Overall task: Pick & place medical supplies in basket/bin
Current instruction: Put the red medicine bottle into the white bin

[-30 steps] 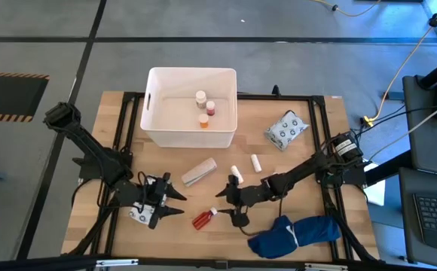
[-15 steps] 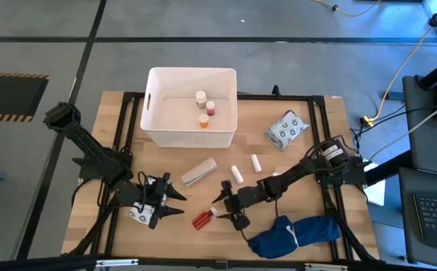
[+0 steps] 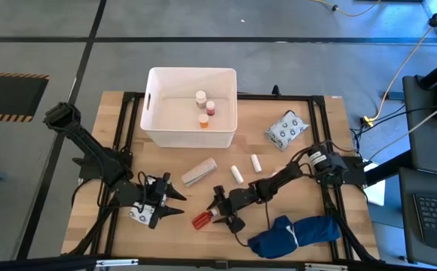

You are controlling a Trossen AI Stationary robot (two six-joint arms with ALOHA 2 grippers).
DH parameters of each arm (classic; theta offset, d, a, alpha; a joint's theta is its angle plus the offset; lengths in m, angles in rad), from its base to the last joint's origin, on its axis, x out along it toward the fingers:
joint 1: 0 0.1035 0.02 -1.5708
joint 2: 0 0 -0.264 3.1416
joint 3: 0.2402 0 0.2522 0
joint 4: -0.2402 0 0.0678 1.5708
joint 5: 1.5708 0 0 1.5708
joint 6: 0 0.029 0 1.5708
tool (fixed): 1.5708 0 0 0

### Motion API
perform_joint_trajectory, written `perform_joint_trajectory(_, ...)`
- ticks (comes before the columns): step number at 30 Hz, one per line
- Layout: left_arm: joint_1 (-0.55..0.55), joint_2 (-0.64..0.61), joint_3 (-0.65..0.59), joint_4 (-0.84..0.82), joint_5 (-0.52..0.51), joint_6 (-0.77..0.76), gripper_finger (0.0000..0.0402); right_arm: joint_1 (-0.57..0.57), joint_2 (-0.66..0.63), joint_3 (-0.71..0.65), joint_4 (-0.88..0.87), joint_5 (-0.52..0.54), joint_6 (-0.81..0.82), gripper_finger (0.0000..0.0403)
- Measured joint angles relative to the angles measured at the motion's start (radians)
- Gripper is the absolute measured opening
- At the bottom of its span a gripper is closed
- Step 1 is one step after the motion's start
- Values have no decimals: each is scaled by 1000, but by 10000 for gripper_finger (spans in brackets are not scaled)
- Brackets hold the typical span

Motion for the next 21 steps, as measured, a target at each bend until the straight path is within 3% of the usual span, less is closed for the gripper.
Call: perform_joint_trajectory(21,0,0,0,0,1,0,207,-2,10,-20,-34,13,131,267)
